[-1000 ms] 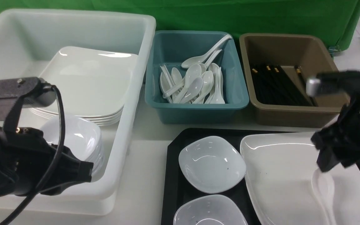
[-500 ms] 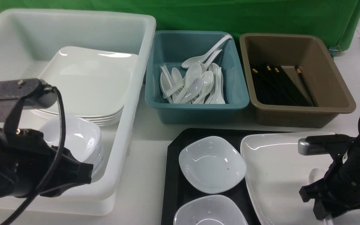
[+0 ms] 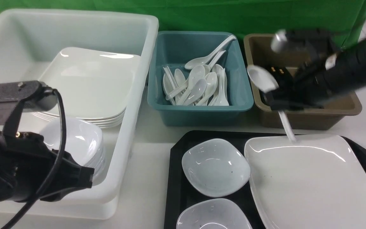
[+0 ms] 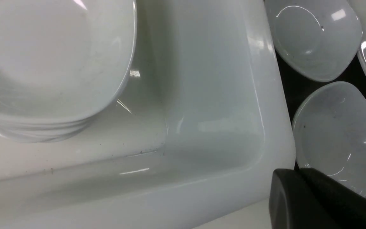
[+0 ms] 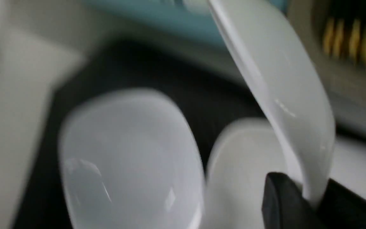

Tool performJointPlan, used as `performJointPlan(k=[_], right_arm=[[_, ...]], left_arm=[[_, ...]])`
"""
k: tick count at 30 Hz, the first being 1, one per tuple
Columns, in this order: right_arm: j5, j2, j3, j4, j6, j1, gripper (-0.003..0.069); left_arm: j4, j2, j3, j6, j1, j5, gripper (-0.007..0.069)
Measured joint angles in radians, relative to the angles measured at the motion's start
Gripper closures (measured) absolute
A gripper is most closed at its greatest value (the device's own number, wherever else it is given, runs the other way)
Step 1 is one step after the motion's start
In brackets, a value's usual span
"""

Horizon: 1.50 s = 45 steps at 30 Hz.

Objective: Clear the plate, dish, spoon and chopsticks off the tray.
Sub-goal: Use the right arm to put the soup spoon into the small storage box in the middle, then use the left arm to grab a small plate from the dinner plate

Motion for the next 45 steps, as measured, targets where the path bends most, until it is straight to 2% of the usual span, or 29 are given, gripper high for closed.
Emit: performJointPlan(k=[1, 3, 7, 9, 12, 15, 17, 19, 20, 23, 25, 28, 31, 35, 38, 42, 43, 45], right_arm=[[-0.003, 0.064, -0.143, 0.004, -0.002, 0.022, 0.0566], [-0.002, 0.158, -0.296, 0.008, -0.003, 0.035, 0.0566], [0.002, 0.315, -0.491, 0.008, 0.001, 0.044, 0.0563], [0.007, 0.419, -0.599, 0.008, 0.023, 0.044, 0.0533], [0.02, 0.511, -0.685, 0.008, 0.04, 0.046, 0.0403], [0.062, 0.54, -0.724, 0.006, 0.03, 0.046, 0.0239], [0.116, 0.531, -0.738, -0.006, 0.008, 0.046, 0.0184], [0.208, 0.505, -0.747, -0.044, -0.003, 0.046, 0.022], [0.263, 0.483, -0.75, -0.078, -0.008, 0.047, 0.0281], [0.427, 0.39, -0.752, -0.197, -0.02, 0.048, 0.0525], [0.542, 0.311, -0.752, -0.261, -0.022, 0.042, 0.0608], [0.549, 0.2, -0.722, -0.29, -0.024, 0.021, 0.0631], [0.549, 0.086, -0.63, -0.297, -0.022, -0.009, 0.0636], [0.548, -0.124, -0.348, -0.302, -0.021, -0.071, 0.0636], [0.533, -0.283, -0.107, -0.305, -0.014, -0.103, 0.0636], [0.463, -0.506, 0.192, -0.305, 0.019, -0.112, 0.0637], [0.459, -0.526, 0.204, -0.305, 0.021, -0.112, 0.0637], [0.419, -0.64, 0.326, -0.303, 0.031, -0.112, 0.0639]], left_arm=[[-0.004, 0.001, 0.0, 0.0, 0.0, 0.0, 0.0616], [-0.015, 0.001, 0.0, 0.0, 0.0, 0.0, 0.0616], [-0.031, 0.001, 0.0, 0.001, 0.0, 0.0, 0.0616], [-0.041, 0.001, 0.0, 0.001, 0.0, 0.001, 0.0616], [-0.059, 0.001, 0.0, 0.018, 0.0, 0.022, 0.0616], [-0.071, 0.007, -0.001, 0.068, 0.0, 0.064, 0.0616], [-0.073, 0.024, -0.01, 0.096, 0.0, 0.098, 0.0616], [-0.08, 0.054, -0.032, 0.123, -0.004, 0.125, 0.0616], [-0.08, 0.075, -0.05, 0.134, -0.011, 0.133, 0.0616], [-0.072, 0.151, -0.113, 0.149, -0.077, 0.138, 0.0616], [-0.044, 0.224, -0.171, 0.138, -0.172, 0.135, 0.0616], [0.017, 0.332, -0.252, 0.093, -0.286, 0.128, 0.0616], [0.039, 0.424, -0.317, 0.082, -0.347, 0.128, 0.0616], [0.038, 0.579, -0.403, 0.082, -0.383, 0.134, 0.0614], [0.061, 0.68, -0.442, 0.164, -0.39, 0.133, 0.0595], [0.078, 0.765, -0.452, 0.235, -0.402, 0.094, 0.0505], [0.079, 0.768, -0.452, 0.235, -0.402, 0.094, 0.0499], [0.084, 0.806, -0.453, 0.247, -0.408, 0.043, 0.04]])
